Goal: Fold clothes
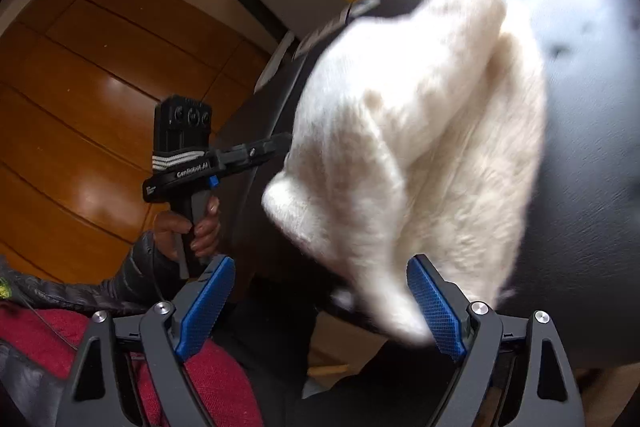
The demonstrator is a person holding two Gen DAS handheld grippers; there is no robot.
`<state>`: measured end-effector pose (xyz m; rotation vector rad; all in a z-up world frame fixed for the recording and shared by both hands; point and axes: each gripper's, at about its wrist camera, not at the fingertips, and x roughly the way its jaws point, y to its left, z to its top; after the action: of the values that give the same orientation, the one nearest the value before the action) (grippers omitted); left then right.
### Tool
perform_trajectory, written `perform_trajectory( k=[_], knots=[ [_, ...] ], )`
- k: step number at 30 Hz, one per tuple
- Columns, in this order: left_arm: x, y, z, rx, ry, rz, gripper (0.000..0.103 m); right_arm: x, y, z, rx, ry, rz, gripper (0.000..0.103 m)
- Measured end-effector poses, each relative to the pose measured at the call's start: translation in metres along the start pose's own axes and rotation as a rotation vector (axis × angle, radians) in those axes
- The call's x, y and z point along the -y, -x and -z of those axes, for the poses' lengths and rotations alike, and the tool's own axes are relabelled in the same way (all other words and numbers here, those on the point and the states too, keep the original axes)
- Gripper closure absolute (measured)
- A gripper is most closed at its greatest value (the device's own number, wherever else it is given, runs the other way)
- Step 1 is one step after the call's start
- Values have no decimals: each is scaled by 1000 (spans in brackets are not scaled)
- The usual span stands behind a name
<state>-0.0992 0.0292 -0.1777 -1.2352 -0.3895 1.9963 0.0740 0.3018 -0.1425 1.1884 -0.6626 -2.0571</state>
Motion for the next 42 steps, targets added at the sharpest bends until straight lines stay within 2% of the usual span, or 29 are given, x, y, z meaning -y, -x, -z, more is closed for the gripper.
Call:
perform_trajectory(
  k=[3,6,12,14,15,16,17,19,21,22,24,26,27,28,30,33,37,42],
  knots=[
    [15,6,1,30,-68,22,81,-1,15,-20,120,-2,20,4],
    [30,2,7,31,-141,27,80,5,14,-42,197,-23,67,3],
    [53,-6,23,24,-273,34,79,32,-18,-74,220,-93,189,5],
    [57,-13,29,2,-308,39,79,50,-21,-94,191,-82,225,21],
    [61,-18,33,-12,-323,36,78,56,-22,-101,165,-68,253,38],
    [62,-23,37,-34,-337,38,78,56,-24,-103,144,-43,296,44],
    [62,-29,42,-69,-349,44,78,54,-26,-105,125,-11,340,46],
    [62,-39,51,-118,-367,37,78,32,-19,-112,103,119,442,65],
    [61,-41,55,-137,-366,49,78,11,-12,-118,81,254,549,67],
    [60,-41,56,-144,-363,57,78,4,-13,-119,67,339,636,67],
    [60,-42,56,-159,-372,59,78,18,-30,-118,-29,414,765,67],
    [62,-42,54,-181,-379,52,78,41,-39,-112,-82,387,765,67],
    [63,-42,53,-194,-380,50,78,45,-34,-113,-63,373,755,62],
    [66,-39,49,-205,-378,55,78,49,-29,-114,-45,357,743,49],
    [71,-34,42,-218,-371,72,79,60,-23,-118,-27,303,709,41],
    [83,-18,25,-159,-348,184,79,76,-14,-123,1,223,657,38],
    [112,-45,20,-176,-433,158,78,83,-12,-128,34,146,589,37],
    [147,-79,16,-201,-537,129,78,71,-9,-146,89,153,512,37]
  ],
)
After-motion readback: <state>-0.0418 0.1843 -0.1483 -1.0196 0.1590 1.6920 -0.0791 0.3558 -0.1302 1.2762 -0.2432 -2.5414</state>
